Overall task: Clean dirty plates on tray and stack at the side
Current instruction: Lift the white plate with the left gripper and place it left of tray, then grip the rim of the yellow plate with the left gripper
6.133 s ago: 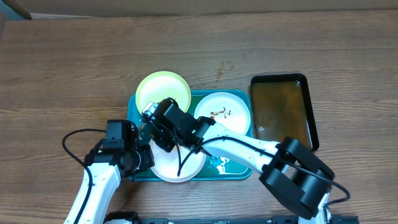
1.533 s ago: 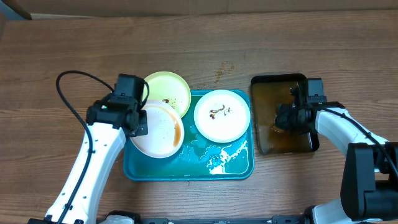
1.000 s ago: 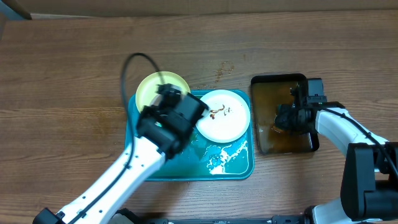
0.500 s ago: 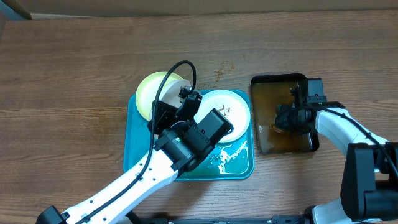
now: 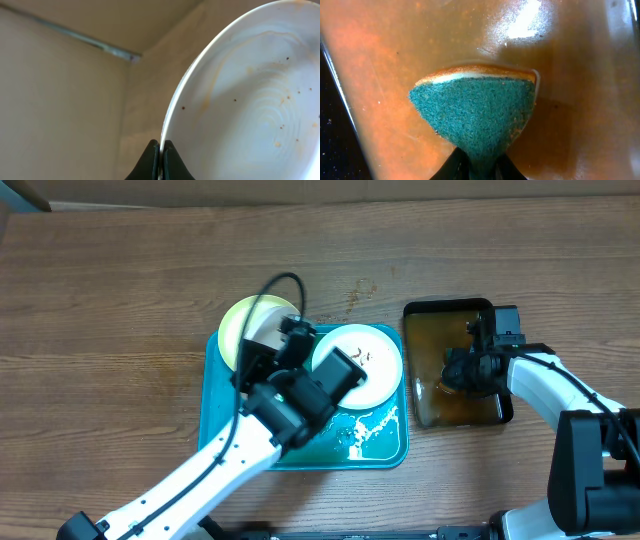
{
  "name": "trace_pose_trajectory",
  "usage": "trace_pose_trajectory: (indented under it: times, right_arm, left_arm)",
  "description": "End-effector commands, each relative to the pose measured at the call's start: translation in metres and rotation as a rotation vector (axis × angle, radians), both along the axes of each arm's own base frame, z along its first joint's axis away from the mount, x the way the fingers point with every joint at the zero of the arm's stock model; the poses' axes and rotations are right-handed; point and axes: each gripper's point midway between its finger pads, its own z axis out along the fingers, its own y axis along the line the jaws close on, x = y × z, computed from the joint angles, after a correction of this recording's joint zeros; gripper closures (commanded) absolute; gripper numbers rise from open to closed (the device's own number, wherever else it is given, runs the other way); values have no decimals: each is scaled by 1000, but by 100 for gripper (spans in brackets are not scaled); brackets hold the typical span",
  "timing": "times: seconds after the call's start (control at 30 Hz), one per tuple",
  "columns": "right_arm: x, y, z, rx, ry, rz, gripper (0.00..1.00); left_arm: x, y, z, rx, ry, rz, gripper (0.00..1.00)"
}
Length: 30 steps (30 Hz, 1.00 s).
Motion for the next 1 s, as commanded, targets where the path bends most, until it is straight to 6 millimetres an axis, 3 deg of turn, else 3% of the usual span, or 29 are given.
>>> trace_pose_trajectory:
  times: [0.0, 0.27, 0.57, 0.77, 0.97]
  right_arm:
    - [-25, -2, -18, 0, 93, -8, 86]
    - [-26, -2, -18, 0, 98, -8, 86]
    - [-29, -2, -18, -1, 111, -8, 86]
    - [-32, -2, -19, -1, 120, -8, 86]
    - [-34, -2, -19, -1, 131, -8, 86]
  left_arm:
    - [10, 18, 0, -127, 19, 67, 96]
    - [27, 113, -1, -436, 22, 331, 96]
    - [21, 236, -61, -818, 1, 689, 96]
    - [8, 280, -113, -1006, 42, 834, 96]
    - [-4, 296, -147, -1055, 103, 921, 95]
